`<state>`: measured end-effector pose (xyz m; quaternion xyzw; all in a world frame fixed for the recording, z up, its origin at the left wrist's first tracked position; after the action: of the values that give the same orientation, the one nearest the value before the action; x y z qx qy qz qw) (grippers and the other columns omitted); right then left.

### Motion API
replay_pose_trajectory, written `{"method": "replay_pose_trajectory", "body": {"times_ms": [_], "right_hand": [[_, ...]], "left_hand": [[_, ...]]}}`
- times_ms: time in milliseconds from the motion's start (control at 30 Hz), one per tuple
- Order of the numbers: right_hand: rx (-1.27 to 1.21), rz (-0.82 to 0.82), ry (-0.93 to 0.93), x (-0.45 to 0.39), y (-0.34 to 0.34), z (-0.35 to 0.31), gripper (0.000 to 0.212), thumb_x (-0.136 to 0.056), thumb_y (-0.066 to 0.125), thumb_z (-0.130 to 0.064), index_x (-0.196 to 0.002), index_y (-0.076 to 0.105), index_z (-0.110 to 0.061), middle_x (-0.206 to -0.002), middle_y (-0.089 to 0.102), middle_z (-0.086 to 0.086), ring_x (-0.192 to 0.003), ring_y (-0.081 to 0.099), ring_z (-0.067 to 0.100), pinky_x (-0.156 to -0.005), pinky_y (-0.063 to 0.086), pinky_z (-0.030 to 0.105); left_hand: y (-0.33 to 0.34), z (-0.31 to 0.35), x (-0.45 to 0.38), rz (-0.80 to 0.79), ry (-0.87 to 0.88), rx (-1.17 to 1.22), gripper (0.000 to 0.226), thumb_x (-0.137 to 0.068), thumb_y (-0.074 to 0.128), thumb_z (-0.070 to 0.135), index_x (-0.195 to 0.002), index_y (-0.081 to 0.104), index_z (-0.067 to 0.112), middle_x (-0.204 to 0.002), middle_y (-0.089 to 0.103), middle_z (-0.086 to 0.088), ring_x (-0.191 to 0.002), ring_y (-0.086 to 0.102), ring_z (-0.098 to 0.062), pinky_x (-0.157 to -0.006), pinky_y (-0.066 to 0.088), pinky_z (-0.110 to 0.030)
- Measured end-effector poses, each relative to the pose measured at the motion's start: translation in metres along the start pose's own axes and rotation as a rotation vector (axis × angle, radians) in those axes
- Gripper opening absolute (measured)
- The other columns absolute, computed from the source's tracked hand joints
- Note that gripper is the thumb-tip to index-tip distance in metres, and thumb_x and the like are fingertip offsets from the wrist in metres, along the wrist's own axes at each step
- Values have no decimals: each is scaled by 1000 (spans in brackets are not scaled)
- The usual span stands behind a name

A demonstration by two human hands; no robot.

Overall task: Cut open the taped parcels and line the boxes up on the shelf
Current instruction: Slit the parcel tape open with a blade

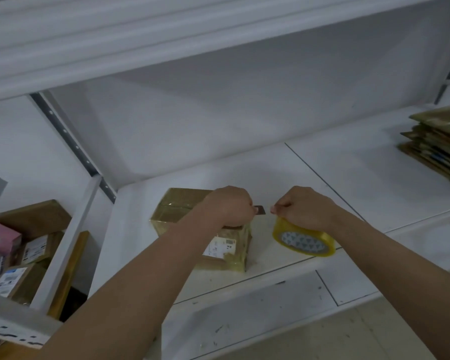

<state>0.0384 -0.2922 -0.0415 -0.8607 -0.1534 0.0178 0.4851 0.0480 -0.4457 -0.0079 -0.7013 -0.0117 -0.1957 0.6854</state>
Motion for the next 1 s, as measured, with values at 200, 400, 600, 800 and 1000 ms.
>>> {"method": "replay_pose_trajectory", "body": {"times_ms": [200, 400, 600, 800, 1000], "right_hand": [[-83, 2, 72, 6, -1, 0, 25, -92, 59, -39, -94, 78, -22, -92, 70, 1, -86, 65, 18, -78, 53, 33], [-200, 5, 127, 8, 1, 11, 26, -91, 63, -42, -93, 78, -21, -95, 70, 1, -88, 64, 18, -89, 53, 37], [-267, -22, 146, 7, 8, 8, 26, -89, 66, -40, -90, 79, -18, -94, 71, 5, -88, 65, 21, -90, 53, 39], [-317, -210, 244, 14, 15, 2, 32, -93, 65, -25, -96, 73, 5, -73, 69, 21, -46, 61, 21, -49, 49, 24], [-347, -219, 269, 13, 13, -8, 22, -95, 63, -20, -100, 76, -3, -54, 63, 7, -37, 55, 12, -42, 43, 17]], "left_hand": [[3, 20, 1, 72, -40, -194, 27, -103, 40, 30, -93, 60, 15, -81, 52, 2, -70, 50, -16, -58, 35, -27], [0, -24, 12, 54, -100, 645, 33, -104, 41, 25, -79, 59, 14, -76, 63, 0, -64, 60, -13, -57, 44, -21], [26, -6, 6, 434, -339, 242, 53, -87, 57, 63, -96, 37, 15, -81, 54, 0, -87, 64, -28, -60, 39, -32], [29, 2, 5, 452, -302, 244, 47, -90, 61, 49, -96, 30, 15, -96, 64, -7, -94, 66, -33, -61, 39, -33], [28, -8, 11, 429, -294, 263, 42, -95, 54, 50, -98, 31, 15, -94, 62, -7, -91, 65, -33, -61, 42, -35]]}}
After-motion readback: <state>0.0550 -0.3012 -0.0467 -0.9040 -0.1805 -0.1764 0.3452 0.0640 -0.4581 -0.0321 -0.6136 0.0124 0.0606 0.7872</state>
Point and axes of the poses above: each hand's wrist, its own x-axis away from the middle knuckle, its own y-axis out of the palm, z = x × y, the point moved 4 cm from there along -x, towards the middle knuckle
